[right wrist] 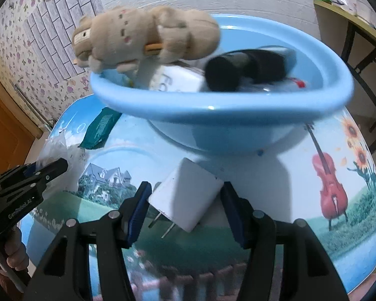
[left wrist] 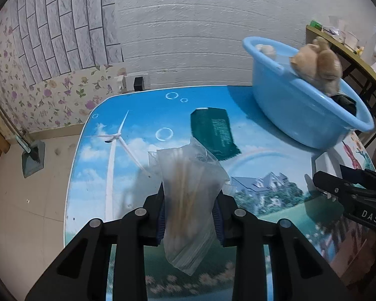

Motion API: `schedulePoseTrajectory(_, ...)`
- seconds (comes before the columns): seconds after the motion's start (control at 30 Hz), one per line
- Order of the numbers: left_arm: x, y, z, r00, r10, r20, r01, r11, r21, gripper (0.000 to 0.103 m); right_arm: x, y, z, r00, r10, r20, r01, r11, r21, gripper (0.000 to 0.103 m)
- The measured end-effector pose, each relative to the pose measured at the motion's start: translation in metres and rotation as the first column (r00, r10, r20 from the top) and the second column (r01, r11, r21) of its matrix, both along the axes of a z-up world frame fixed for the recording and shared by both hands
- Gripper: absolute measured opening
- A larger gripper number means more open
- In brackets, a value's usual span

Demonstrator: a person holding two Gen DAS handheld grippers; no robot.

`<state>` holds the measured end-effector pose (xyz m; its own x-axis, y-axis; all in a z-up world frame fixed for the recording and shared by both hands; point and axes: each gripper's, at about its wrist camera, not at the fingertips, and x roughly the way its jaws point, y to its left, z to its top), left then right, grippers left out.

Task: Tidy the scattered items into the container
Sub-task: 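Lift the swab bag and white charger off the table with both tools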

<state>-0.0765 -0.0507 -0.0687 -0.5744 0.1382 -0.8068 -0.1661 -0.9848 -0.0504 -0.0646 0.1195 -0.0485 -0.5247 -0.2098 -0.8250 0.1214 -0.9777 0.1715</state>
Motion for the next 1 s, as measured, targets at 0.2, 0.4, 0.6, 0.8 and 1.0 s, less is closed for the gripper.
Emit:
schedulePoseTrajectory(0.2,0.016,0.011,0.006,1.000,-0.005,-0.002,0.005,1.000,0.008,0.029,0.010,0.009,0.003,0.999,0.024,-0.020,-0.025,1.000,-0.015,0.056)
schedulePoseTrajectory(0.4,0.030,0.020,0.012,1.000,-0.011,-0.005,0.011,1.000,0.012,0.029,0.024,0.027,0.006,0.998,0.053,-0.034,-0.054,0.998,-0.043,0.056)
schedulePoseTrajectory(0.6,0.042,0.025,0.016,1.000,-0.007,-0.007,0.007,1.000,0.011,0.029,0.035,0.047,0.008,0.997,0.051,-0.049,-0.054,0.997,-0.061,0.056)
schedulePoseTrajectory(0.8,0.050,0.026,0.019,1.000,-0.001,-0.006,0.001,1.000,0.005,0.029,0.041,0.061,0.009,0.998,0.036,-0.054,-0.040,0.996,-0.074,0.056)
schedulePoseTrajectory(1.0,0.053,0.021,0.019,1.000,0.014,-0.011,-0.014,1.000,0.001,0.029,0.042,0.063,0.006,0.998,0.034,-0.054,-0.038,0.996,-0.077,0.056)
